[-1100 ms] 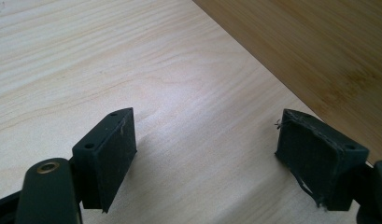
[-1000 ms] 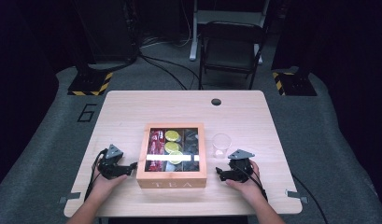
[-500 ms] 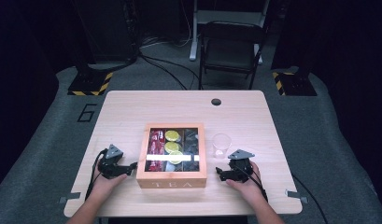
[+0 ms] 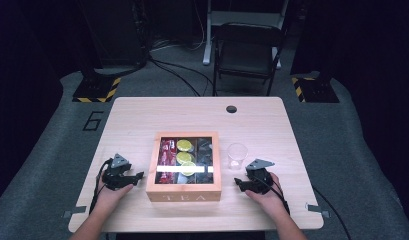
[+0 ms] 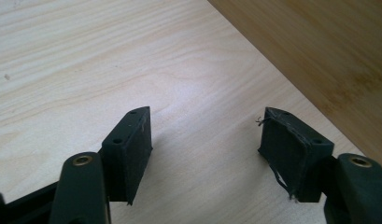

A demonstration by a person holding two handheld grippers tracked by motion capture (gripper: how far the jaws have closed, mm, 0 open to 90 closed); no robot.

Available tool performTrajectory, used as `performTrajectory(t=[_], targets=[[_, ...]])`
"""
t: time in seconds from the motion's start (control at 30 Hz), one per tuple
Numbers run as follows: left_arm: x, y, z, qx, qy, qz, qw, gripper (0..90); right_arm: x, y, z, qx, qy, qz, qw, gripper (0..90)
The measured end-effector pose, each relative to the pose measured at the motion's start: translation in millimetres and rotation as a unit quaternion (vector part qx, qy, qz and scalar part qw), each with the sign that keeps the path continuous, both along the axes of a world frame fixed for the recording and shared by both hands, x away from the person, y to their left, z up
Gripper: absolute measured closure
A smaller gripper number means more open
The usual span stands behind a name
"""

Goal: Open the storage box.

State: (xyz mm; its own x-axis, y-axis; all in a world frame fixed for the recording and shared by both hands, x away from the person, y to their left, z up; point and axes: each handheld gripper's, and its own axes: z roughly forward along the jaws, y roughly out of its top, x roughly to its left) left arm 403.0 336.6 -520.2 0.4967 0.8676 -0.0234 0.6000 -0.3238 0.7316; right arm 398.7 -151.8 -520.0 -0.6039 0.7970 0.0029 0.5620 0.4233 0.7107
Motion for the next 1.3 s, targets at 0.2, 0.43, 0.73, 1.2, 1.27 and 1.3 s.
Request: performTrajectory(t=[0.2,0.43,0.73,1.2,1.27,1.3], targets=[[-5.4,4.5,13.0,-0.028,-0.009,0.000,0.9996,37.6,-3.4,1.0,9.3,-0.006,0.005,0.020,0.9998,39.0],[-8.3,5.1,18.5,-0.035,-0.002,-0.018,0.9992,38.7,-4.6,-1.7,15.2,0.007,0.015,0.023,0.9996,43.1],[-12.6,5.5,24.6,-0.036,-0.005,-0.028,0.9989,40.9,-5.1,-1.7,18.7,0.011,0.017,0.034,0.9992,45.5],[-18.7,10.5,35.4,-0.045,-0.008,-0.029,0.9985,43.8,-9.4,0.1,26.6,0.021,0.016,0.032,0.9991,47.6],[-19.3,10.2,36.0,-0.048,-0.006,-0.030,0.9984,44.6,-9.8,0.1,27.6,0.024,0.014,0.032,0.9991,48.8],[-19.7,9.7,36.1,-0.049,-0.007,-0.029,0.9984,44.6,-9.8,0.1,27.6,0.024,0.014,0.032,0.9991,48.8]])
